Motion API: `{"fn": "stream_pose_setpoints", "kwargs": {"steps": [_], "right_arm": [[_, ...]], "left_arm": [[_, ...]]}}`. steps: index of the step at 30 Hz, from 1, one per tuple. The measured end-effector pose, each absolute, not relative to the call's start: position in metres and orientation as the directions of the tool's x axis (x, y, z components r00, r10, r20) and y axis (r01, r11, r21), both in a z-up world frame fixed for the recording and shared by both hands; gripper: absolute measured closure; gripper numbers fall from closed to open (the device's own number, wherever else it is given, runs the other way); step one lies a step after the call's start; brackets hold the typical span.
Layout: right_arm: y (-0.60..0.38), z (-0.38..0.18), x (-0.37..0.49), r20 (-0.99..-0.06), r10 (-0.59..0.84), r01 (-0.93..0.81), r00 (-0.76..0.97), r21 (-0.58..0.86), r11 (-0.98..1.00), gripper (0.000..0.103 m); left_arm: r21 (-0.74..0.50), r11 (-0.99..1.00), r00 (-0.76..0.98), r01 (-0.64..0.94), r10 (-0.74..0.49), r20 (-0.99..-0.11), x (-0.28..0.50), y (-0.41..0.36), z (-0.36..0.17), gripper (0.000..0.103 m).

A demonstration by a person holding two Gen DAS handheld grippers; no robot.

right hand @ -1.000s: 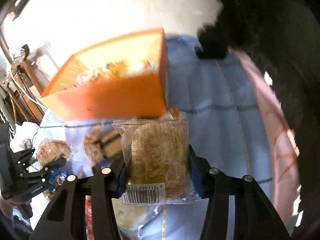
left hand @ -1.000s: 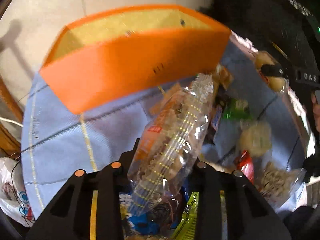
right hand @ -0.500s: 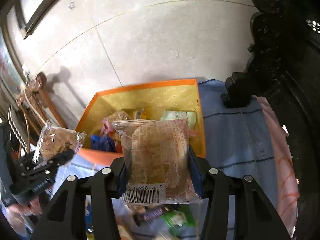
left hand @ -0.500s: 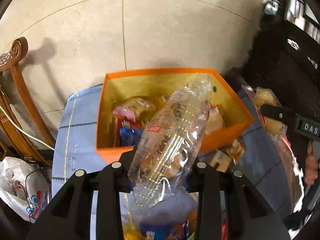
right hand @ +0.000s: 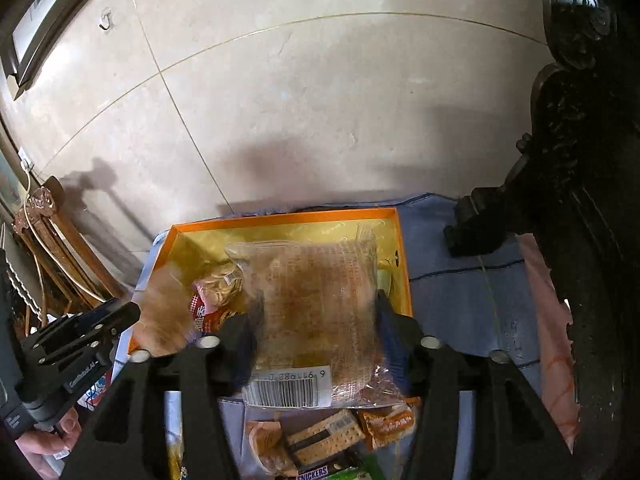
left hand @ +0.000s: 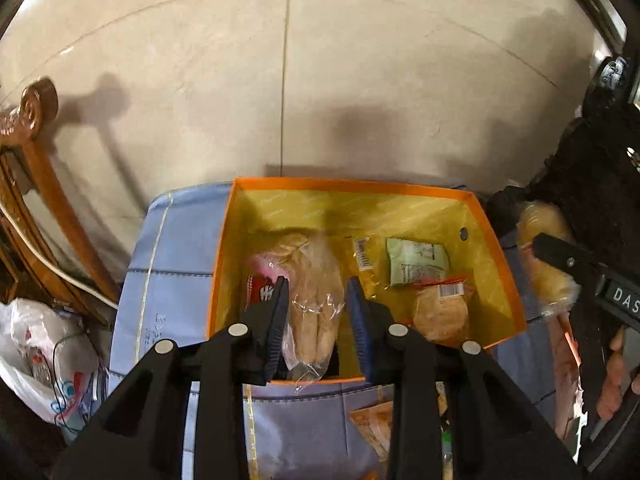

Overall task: Organize snacks
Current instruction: 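Carry both bread packs over the orange box and release them inside, then grasp a blue chip bag with the left tool while the right grasps a cracker pack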

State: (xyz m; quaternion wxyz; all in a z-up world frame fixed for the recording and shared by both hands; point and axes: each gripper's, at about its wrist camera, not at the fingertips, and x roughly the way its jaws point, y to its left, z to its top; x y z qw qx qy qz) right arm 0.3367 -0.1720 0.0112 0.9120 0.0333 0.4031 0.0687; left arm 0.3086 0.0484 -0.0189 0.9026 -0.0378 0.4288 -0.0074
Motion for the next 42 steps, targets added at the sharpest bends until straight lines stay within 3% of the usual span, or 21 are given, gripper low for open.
{"fn": "stream_pose_setpoints", "kwargs": {"steps": [1,2,8,17,21,28,36,37,38,39,41,42], "right_arm": [[-0.172,0.012,0.336,-0.723,0.142,-0.09,0.676,0.11,0.99,0.003],[-0.173,0.014,0.332,-0.708,0.121,-0.081,0.696,0.091,0.993,0.003],[-0.178,0.029,0.324,-0.682,0.09,-0.065,0.726,0.062,0.996,0.003],[-0.183,0.031,0.293,-0.682,0.085,-0.087,0.727,0.031,0.996,0.003],[-0.182,-0.013,0.261,-0.756,0.13,-0.144,0.642,0.047,0.988,0.003],[-0.136,-0.125,0.254,-0.875,0.228,-0.283,0.426,0.11,0.953,0.004],[-0.097,-0.178,0.283,-0.912,0.174,-0.319,0.372,0.051,0.946,0.003],[-0.094,-0.182,0.283,-0.914,0.167,-0.322,0.369,0.043,0.946,0.01],[-0.09,-0.181,0.28,-0.905,0.141,-0.335,0.401,-0.001,0.942,0.024],[-0.087,-0.179,0.277,-0.896,0.11,-0.342,0.431,-0.049,0.938,0.063],[-0.087,-0.177,0.275,-0.904,0.138,-0.32,0.404,0.002,0.947,0.067],[-0.088,-0.177,0.276,-0.909,0.15,-0.3,0.39,0.028,0.953,0.069]], "left_arm": [[-0.056,0.998,0.648,-0.032,-0.021,-0.762,0.307,0.047,-0.016,0.017],[-0.025,0.998,0.672,-0.064,0.025,-0.74,0.304,0.047,-0.012,0.006],[0.003,0.999,0.729,-0.041,0.032,-0.684,0.294,0.045,0.008,0.005],[0.04,0.999,0.683,0.0,0.029,-0.73,0.26,0.058,-0.011,0.005],[0.117,0.986,0.641,0.121,0.013,-0.768,0.201,0.056,-0.052,0.005],[0.138,0.924,0.464,0.357,-0.047,-0.885,0.115,0.026,-0.159,0.005],[0.013,0.961,0.451,0.275,-0.117,-0.885,0.131,0.03,-0.194,0.004],[0.002,0.965,0.453,0.262,-0.121,-0.883,0.132,0.031,-0.196,0.004],[0.008,0.965,0.456,0.262,-0.117,-0.882,0.131,0.028,-0.197,0.007],[0.011,0.962,0.454,0.273,-0.119,-0.883,0.13,0.027,-0.197,0.011],[0.034,0.96,0.464,0.278,-0.103,-0.88,0.127,0.026,-0.194,0.039],[0.019,0.963,0.454,0.27,-0.11,-0.884,0.127,0.029,-0.193,0.04]]}}
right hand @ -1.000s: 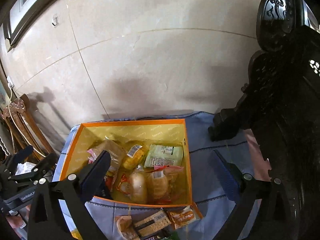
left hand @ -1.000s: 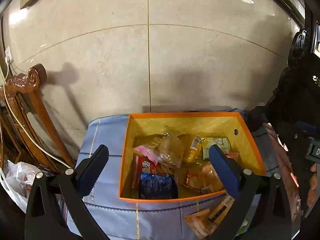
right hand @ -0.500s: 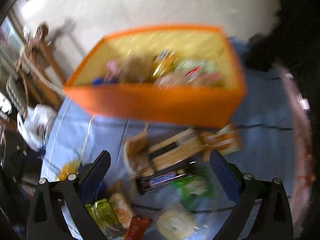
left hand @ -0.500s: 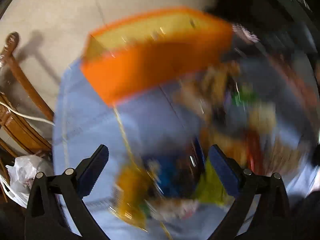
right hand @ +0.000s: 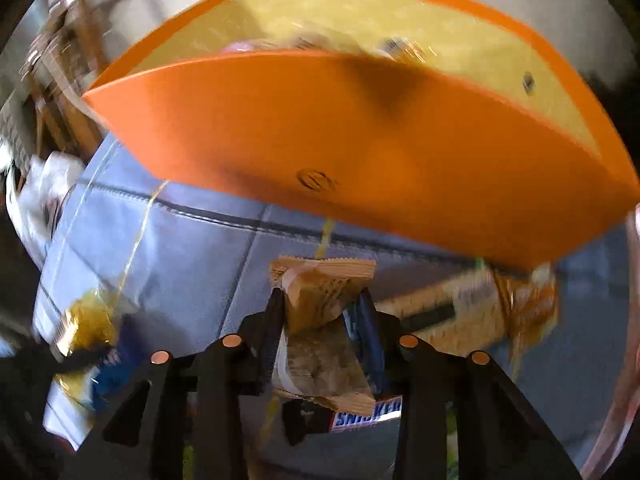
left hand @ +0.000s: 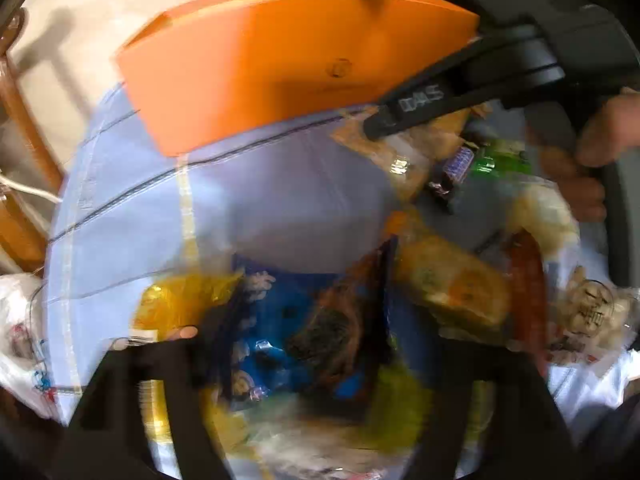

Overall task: Organize snacks
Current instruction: 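Grasp a blue chip bag with the left tool while the right grasps a cracker pack, then carry both packs over the orange box and open both tools to drop them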

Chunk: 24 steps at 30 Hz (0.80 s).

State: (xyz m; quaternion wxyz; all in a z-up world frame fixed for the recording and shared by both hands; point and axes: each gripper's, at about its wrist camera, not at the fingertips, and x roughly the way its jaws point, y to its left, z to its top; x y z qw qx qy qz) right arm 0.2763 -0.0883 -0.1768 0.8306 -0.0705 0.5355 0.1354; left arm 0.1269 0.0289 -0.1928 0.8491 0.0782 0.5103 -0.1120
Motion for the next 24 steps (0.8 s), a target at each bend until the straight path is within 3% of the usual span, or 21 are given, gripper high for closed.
{"fn": "stream_pose_setpoints", "kwargs": {"steps": [5,14,24], "right_arm": [[-0.099,-0.173,0.27,-0.915,0.203,-0.251,0.349,0.118,0.961,0.073],[-0.11,-0.149,0.256,-0.894,0.203,-0.242,0.401,0.11,0.964,0.083],[-0.121,-0.128,0.247,-0.869,0.275,-0.256,0.412,0.179,0.95,0.084]], "left_arm": [[-0.05,0.97,0.434,0.238,-0.152,-0.888,0.122,0.046,-0.183,0.047],[-0.168,0.977,0.458,0.132,-0.21,-0.864,0.108,0.075,-0.161,0.057],[-0.207,0.971,0.54,0.121,-0.239,-0.807,0.1,0.092,-0.121,0.059]]}}
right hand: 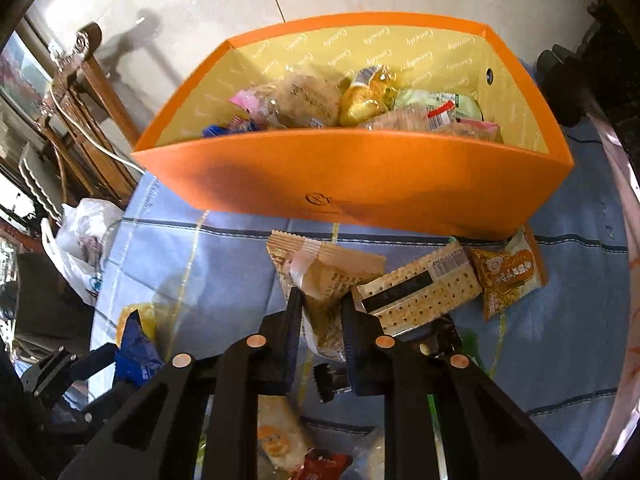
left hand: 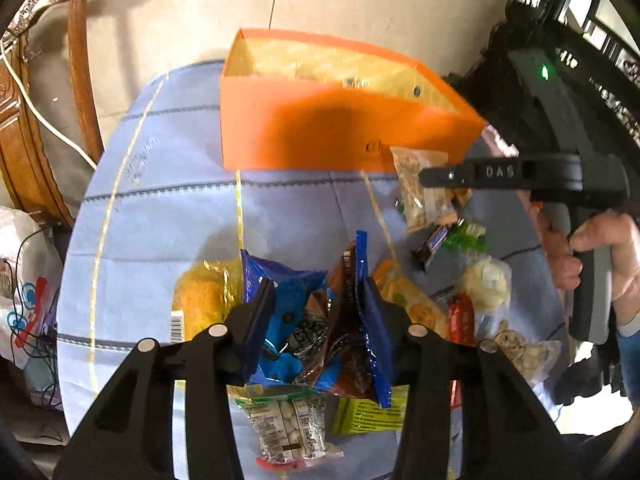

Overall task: Organize snacks
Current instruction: 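Carry both packs over the orange box and open both tools to drop them, then grasp a yellow bag with the left tool while the right grasps a cracker pack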

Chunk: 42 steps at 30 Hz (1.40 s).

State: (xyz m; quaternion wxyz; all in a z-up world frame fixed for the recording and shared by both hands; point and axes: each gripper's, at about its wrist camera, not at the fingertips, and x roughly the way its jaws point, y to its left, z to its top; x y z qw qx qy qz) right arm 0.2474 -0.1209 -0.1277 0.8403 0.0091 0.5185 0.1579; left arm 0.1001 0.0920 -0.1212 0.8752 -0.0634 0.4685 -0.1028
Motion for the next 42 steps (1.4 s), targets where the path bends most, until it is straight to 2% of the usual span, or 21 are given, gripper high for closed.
{"fn": "stream_pose_setpoints", "kwargs": {"steps": [16,21,24,28,32,33,34,35,36,37,42], "right_arm": [[-0.154,-0.06,0.235,-0.787,0.319,-0.232,0.527,0.228,0.946,0.084],[-0.168,-0.01,0.256,-0.715,0.32,-0.217,0.621,0.236,0.947,0.084],[-0.177,0.019,0.279,-0.681,0.294,-0.186,0.671,0.229,0.956,0.084],[-0.183,0.039,0.306,-0.666,0.26,-0.154,0.7,0.215,0.964,0.084],[-0.188,0.045,0.325,-0.653,0.256,-0.136,0.713,0.23,0.964,0.084],[-0.188,0.045,0.33,-0.648,0.267,-0.137,0.713,0.246,0.96,0.08],[-0.186,0.044,0.335,-0.648,0.252,-0.143,0.718,0.217,0.966,0.045],[-0.184,0.043,0.335,-0.655,0.208,-0.129,0.726,0.167,0.977,0.015],[-0.182,0.042,0.335,-0.647,0.161,-0.101,0.745,0.129,0.987,0.004],[-0.183,0.043,0.336,-0.626,0.129,-0.077,0.769,0.109,0.991,0.003],[-0.191,0.04,0.336,-0.635,0.13,-0.056,0.762,0.135,0.989,0.003]], "left_arm": [[-0.198,0.964,0.641,0.18,-0.268,-0.719,0.124,0.093,-0.061,0.059],[-0.143,0.97,0.703,0.197,-0.242,-0.669,0.173,0.084,-0.022,0.059],[-0.108,0.984,0.749,0.142,-0.178,-0.638,0.221,0.079,0.006,0.059],[-0.064,0.99,0.779,0.128,-0.14,-0.612,0.273,0.063,0.038,0.06],[-0.044,0.987,0.781,0.156,-0.151,-0.606,0.29,0.05,0.047,0.059],[-0.053,0.986,0.78,0.159,-0.158,-0.605,0.292,0.049,0.047,0.058],[-0.062,0.986,0.779,0.154,-0.159,-0.606,0.295,0.049,0.047,0.049],[-0.057,0.99,0.781,0.133,-0.139,-0.609,0.298,0.05,0.046,0.008],[-0.041,0.995,0.791,0.094,-0.1,-0.603,0.299,0.051,0.046,0.006],[-0.034,0.998,0.813,0.053,-0.063,-0.579,0.298,0.054,0.047,0.004],[-0.062,0.997,0.797,0.052,-0.079,-0.599,0.296,0.063,0.045,0.004]]}}
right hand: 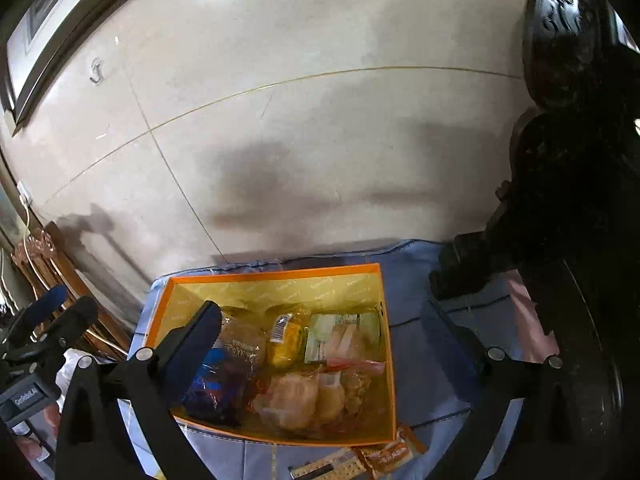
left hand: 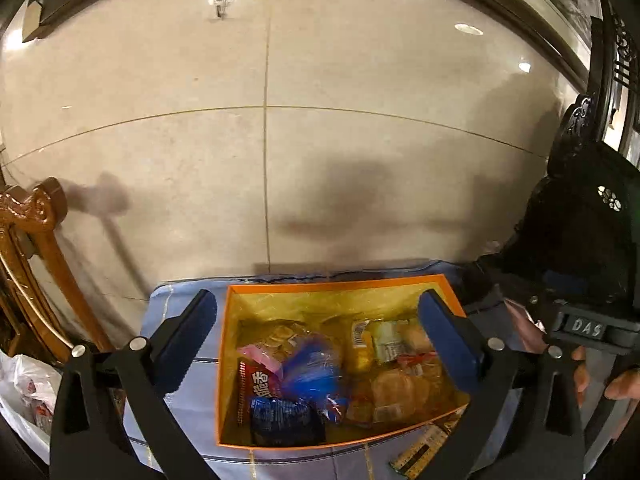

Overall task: Organize snacks
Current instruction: 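Grasp a yellow bag with the left tool while the right grasps a cracker pack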

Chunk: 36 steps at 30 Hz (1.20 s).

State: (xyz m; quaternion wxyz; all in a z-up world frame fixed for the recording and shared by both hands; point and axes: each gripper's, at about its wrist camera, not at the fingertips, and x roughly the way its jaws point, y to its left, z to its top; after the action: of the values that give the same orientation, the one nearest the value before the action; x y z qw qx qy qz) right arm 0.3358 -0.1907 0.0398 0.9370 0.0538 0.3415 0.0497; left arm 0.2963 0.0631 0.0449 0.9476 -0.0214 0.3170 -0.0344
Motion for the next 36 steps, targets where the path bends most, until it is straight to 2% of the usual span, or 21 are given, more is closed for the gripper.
{"fn": "stream_pose_setpoints", "kwargs": {"steps": [7,10,16,20,27,31,36], "right_arm": [[-0.207,0.041,0.315,-0.635,0.151,-0.06,0.758,0.162,0.985,0.003],[-0.212,0.022,0.296,-0.674,0.163,-0.07,0.72,0.163,0.984,0.003],[-0.194,-0.078,0.264,-0.83,0.118,-0.087,0.544,0.084,0.993,0.003],[-0.182,-0.147,0.271,-0.923,0.021,0.013,0.385,0.028,1.0,0.004],[-0.162,-0.194,0.295,-0.976,-0.007,0.145,0.217,0.025,0.989,0.004],[-0.158,-0.205,0.311,-0.982,-0.036,0.196,0.188,0.002,0.981,0.004],[-0.161,-0.213,0.32,-0.981,0.014,0.274,0.193,0.068,0.959,0.003]], "left_arm": [[-0.019,0.997,0.776,0.078,-0.073,-0.627,0.259,0.074,0.035,0.004],[0.009,0.996,0.755,0.092,-0.064,-0.653,0.22,0.088,0.016,0.004],[0.153,0.978,0.647,0.144,0.024,-0.762,0.134,0.111,-0.075,0.004],[0.122,0.979,0.58,0.164,0.004,-0.815,0.1,0.122,-0.134,0.004],[0.157,0.963,0.548,0.22,0.011,-0.836,0.098,0.137,-0.178,0.004],[0.173,0.961,0.522,0.216,0.036,-0.852,0.11,0.139,-0.199,0.004],[0.097,0.976,0.503,0.197,-0.015,-0.864,0.122,0.141,-0.216,0.004]]}}
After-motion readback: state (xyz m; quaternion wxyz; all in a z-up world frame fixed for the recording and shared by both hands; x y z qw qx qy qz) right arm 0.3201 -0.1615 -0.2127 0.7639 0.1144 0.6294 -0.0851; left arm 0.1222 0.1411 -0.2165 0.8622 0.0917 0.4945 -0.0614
